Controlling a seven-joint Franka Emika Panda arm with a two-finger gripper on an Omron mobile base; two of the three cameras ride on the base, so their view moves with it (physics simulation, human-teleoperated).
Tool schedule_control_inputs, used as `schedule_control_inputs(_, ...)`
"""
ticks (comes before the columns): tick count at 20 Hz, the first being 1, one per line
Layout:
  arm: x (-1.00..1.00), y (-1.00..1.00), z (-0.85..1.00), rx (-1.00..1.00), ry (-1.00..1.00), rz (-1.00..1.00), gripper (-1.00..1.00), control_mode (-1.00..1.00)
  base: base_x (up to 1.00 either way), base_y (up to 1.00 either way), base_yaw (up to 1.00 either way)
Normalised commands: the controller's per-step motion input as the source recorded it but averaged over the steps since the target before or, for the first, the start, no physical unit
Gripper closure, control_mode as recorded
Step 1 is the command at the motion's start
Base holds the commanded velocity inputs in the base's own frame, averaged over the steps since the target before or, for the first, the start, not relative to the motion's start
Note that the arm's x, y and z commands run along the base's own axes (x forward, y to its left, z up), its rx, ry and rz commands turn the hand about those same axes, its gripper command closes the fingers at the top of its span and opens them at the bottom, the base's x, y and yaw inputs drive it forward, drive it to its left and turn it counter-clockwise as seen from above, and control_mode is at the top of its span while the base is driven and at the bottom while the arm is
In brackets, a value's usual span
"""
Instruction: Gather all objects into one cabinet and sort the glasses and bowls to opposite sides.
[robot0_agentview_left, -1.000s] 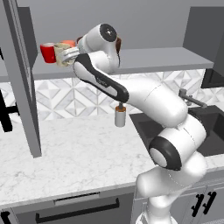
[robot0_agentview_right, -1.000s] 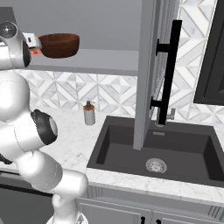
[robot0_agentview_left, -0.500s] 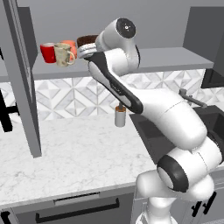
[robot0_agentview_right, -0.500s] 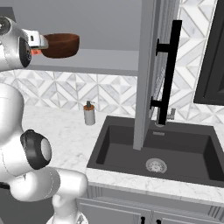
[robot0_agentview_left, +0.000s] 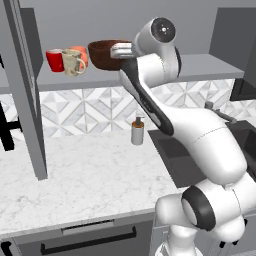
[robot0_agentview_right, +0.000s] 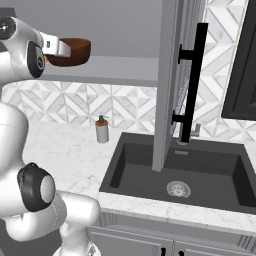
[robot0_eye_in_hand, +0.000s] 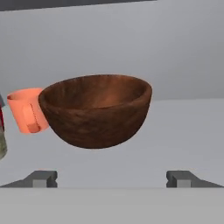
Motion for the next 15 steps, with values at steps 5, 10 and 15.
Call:
schedule_control_inputs(5, 0.00, -0.71, 0.18, 0.19, 0.01, -0.23, -1.00, -1.00, 0.00, 0.00, 0.00)
schedule_control_inputs(10, 0.01, -0.48, 0.01, 0.26, 0.03, -0.11, -1.00, -1.00, 0.00, 0.00, 0.00)
schedule_control_inputs(15, 0.01, -0.25, 0.06, 0.29, 0.03, -0.01, -1.00, -1.00, 0.00, 0.00, 0.00)
